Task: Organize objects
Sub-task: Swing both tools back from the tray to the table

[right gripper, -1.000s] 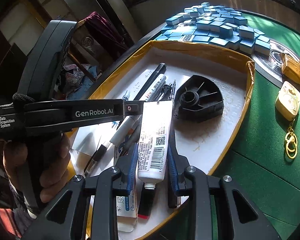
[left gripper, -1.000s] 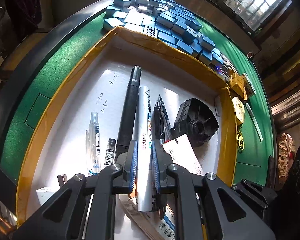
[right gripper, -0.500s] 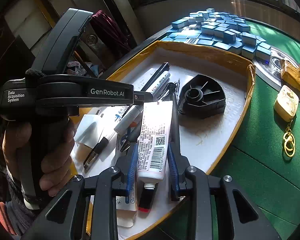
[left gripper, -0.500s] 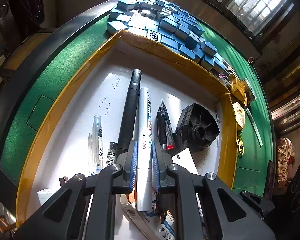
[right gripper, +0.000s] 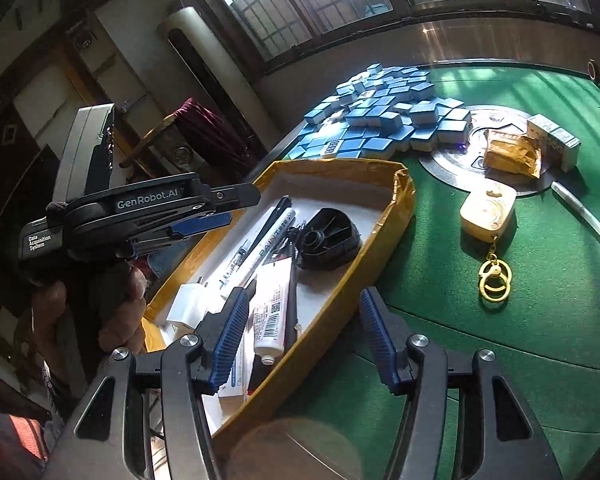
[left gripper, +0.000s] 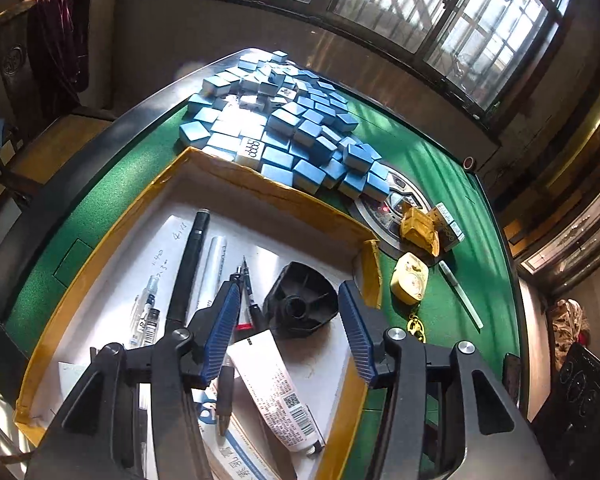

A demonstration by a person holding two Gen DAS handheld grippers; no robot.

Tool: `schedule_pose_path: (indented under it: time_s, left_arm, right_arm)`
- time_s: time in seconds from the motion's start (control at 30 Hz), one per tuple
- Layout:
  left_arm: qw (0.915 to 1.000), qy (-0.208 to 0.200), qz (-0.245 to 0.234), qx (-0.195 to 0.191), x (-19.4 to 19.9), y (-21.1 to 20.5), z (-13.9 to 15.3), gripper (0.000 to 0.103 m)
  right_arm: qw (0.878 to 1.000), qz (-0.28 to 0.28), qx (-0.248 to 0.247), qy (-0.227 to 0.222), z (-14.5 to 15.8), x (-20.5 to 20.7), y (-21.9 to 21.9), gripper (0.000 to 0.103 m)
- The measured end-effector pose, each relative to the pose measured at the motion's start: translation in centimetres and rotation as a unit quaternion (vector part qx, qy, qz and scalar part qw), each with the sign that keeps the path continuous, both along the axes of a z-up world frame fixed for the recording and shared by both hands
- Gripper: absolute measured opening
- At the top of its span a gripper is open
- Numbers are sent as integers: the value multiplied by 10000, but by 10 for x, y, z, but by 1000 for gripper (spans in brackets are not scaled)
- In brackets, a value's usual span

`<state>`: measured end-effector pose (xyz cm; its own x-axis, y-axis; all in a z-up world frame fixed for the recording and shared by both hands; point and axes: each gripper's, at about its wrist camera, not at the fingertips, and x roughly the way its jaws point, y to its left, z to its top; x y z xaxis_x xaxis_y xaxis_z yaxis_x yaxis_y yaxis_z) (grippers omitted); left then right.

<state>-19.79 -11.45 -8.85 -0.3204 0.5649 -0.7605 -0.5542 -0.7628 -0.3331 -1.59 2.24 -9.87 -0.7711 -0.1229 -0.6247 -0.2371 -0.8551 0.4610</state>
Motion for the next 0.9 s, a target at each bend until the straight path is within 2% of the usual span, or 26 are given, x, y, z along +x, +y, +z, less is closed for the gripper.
schedule_pose_path:
  time_s: [0.1, 0.2, 0.3, 0.4, 0.53, 0.63, 0.7, 0.8, 0.9]
  left_arm:
    - [9983, -38, -568, -84, 20, 44, 1, 53]
    - [9925, -106, -1190, -262, 39, 88, -7, 53]
    - [9879, -155, -1450, -521, 49, 125, -16, 53]
    - [9823, 49, -1664, -854, 55, 157, -22, 53]
    - [9773, -72, -1783, -1144, 51, 189, -37, 53]
    - [9764, -103, -1749, -1261, 45, 204, -46, 53]
    - [9765, -69, -1669, -1363, 41, 210, -50, 53]
    - [9735, -104, -1735, -1485, 37, 219, -58, 53]
    - [9714, -203, -1743, -1600, 36, 225, -67, 53]
  right_arm:
    - [9991, -404, 69, -83, 2, 20, 34, 53]
    - [9981, -608, -79, -71, 0, 38, 69, 53]
    - [9953, -956, -101, -63, 3, 55, 103, 53]
    - [9907, -1347, -50, -200, 5, 57, 140, 53]
    - [9828, -1783, -139, -453, -2, 50, 188, 53]
    - [9709, -2216, 224, -877, -19, 40, 206, 53]
    - [9660, -2290, 320, -1153, -32, 37, 212, 53]
    - [9653, -2365, 148, -1099, -39, 42, 220, 53]
    - [9657, -2250, 140, -1288, -47, 39, 220, 53]
